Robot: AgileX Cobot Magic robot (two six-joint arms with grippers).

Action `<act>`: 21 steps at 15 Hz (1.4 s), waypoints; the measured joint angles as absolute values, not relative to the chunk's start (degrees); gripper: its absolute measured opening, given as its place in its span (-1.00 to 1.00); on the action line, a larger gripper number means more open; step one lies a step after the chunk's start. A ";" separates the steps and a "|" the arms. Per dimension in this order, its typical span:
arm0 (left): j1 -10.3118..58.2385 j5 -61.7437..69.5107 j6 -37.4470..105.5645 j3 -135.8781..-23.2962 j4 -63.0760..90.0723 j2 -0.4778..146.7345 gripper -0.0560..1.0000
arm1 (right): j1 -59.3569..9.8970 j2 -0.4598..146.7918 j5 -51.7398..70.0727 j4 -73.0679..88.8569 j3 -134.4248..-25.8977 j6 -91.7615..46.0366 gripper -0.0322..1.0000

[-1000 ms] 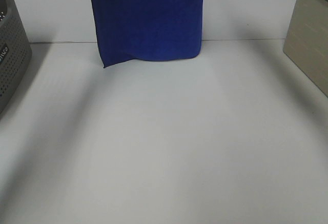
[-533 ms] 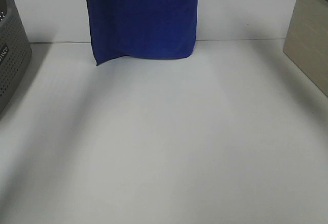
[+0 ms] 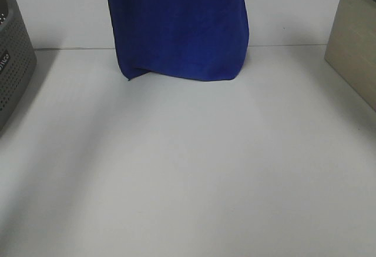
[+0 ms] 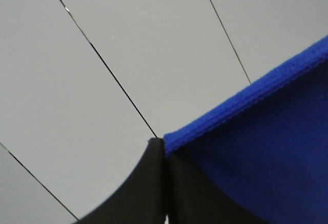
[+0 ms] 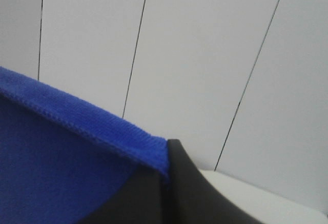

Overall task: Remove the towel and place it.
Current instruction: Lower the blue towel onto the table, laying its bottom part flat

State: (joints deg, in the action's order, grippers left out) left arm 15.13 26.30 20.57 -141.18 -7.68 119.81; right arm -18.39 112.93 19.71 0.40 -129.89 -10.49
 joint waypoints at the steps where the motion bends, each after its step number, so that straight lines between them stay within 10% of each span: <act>1: 15.18 32.20 23.09 -141.18 -4.13 118.66 -0.89 | -18.39 111.78 23.95 1.66 -129.89 -10.49 -0.91; 11: 15.41 68.58 31.28 -142.38 6.65 108.23 -0.89 | -18.28 101.07 57.75 11.29 -129.89 -10.49 -0.91; 21: 15.41 69.50 20.05 -122.33 11.12 94.25 -0.89 | -18.28 94.42 69.50 18.62 -122.67 -9.00 -0.91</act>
